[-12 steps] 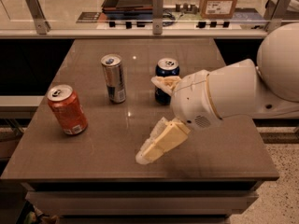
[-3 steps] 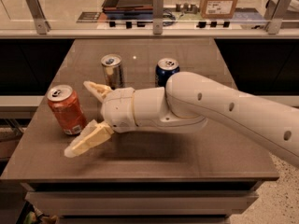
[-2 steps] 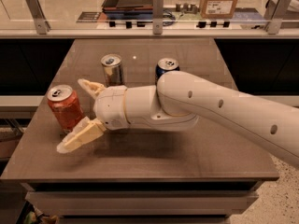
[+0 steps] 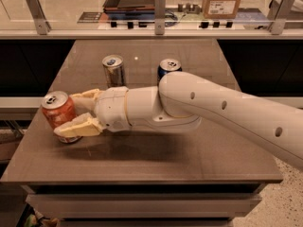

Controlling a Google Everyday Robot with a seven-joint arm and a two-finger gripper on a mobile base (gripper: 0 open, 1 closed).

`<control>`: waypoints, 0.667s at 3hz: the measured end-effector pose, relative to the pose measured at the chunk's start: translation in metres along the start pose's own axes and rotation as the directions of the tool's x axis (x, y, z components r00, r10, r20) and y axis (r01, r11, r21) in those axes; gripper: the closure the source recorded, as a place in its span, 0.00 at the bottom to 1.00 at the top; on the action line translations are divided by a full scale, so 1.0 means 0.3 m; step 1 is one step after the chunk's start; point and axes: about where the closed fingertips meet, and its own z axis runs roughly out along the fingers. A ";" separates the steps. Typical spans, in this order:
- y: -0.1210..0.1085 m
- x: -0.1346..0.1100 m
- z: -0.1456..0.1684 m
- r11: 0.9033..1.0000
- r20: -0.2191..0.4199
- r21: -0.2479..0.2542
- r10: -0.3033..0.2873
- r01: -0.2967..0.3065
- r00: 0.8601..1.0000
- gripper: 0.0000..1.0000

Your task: Pick coke can

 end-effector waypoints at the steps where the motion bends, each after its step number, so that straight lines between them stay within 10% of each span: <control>1: 0.004 -0.005 0.004 1.000 0.000 -0.003 -0.003 0.003 1.000 0.64; 2: 0.010 -0.012 0.010 1.000 0.000 -0.007 -0.007 0.007 1.000 0.95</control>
Offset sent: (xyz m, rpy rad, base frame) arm -0.0012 0.0013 0.0008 -0.0005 -0.0018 0.0028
